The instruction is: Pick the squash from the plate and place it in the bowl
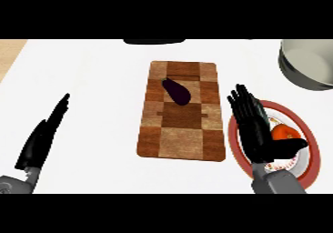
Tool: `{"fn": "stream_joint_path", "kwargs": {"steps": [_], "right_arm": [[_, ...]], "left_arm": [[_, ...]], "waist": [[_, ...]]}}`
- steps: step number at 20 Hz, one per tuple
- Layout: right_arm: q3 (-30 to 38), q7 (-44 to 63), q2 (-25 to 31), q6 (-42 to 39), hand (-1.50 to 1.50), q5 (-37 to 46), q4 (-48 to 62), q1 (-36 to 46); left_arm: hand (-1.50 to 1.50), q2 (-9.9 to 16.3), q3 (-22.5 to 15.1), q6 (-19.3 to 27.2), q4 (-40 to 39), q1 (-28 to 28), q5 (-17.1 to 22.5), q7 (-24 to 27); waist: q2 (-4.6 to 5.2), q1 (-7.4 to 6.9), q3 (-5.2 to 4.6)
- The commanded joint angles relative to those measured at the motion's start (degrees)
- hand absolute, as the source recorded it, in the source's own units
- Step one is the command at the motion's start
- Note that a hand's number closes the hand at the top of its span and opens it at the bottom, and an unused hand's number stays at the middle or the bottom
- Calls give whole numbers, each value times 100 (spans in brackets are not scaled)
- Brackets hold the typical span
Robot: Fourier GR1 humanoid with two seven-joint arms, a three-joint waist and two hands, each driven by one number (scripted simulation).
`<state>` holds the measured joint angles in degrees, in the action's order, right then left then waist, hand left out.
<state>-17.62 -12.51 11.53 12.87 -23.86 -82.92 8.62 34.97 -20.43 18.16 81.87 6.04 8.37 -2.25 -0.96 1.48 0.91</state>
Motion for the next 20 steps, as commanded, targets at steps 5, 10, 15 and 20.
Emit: {"fn": "stream_joint_path", "kwargs": {"steps": [5, 10, 15, 20], "right_arm": [[1381, 20, 2318, 323, 150, 893, -915, 72], [1634, 1377, 2932, 1988, -150, 2087, 581, -1290], [982, 1859, 2865, 3041, -150, 3184, -1247, -2682], [970, 3340, 3276, 3417, -150, 3954, -2897, -3928]], "left_arm": [[0, -224, 816, 458, 191, 84, 439, 83], [0, -245, 1068, 460, 325, 21, 732, 1], [0, -228, 1210, 326, 446, 70, 896, -92], [0, -353, 1152, 189, 489, -63, 887, 24]], "waist": [[-54, 205, -135], [0, 429, -166], [3, 270, -133], [49, 127, -129]]}}
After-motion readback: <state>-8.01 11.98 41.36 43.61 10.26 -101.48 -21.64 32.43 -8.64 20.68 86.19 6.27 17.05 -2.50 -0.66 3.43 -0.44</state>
